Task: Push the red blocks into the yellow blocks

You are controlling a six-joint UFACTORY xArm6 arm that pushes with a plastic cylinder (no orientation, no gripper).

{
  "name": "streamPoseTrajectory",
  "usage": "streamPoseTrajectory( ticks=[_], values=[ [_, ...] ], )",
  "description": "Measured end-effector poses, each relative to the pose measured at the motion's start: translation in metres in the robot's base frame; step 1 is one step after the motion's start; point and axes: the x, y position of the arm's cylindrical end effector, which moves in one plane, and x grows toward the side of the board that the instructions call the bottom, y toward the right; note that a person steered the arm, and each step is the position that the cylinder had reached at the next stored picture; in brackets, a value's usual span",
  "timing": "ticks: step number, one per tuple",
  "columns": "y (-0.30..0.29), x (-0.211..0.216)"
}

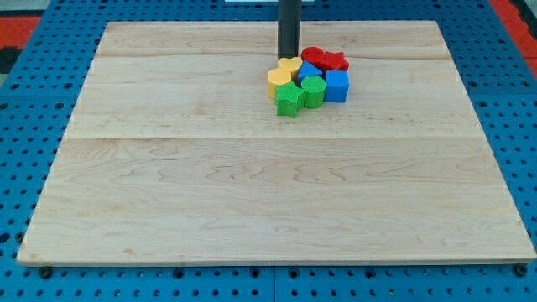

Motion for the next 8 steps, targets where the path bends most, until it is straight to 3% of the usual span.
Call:
streamPoseTrajectory(
  ticks=[1,2,3,4,5,6,7,8],
  values=[
    [-0.017,-0.016],
    [-0.016,0.001],
    [0.022,0.024],
    [0.025,0.016],
    [-0.024,-0.015],
    [0.009,-0.062],
    [0.092,-0.055],
    [0.140,-0.012]
  ],
)
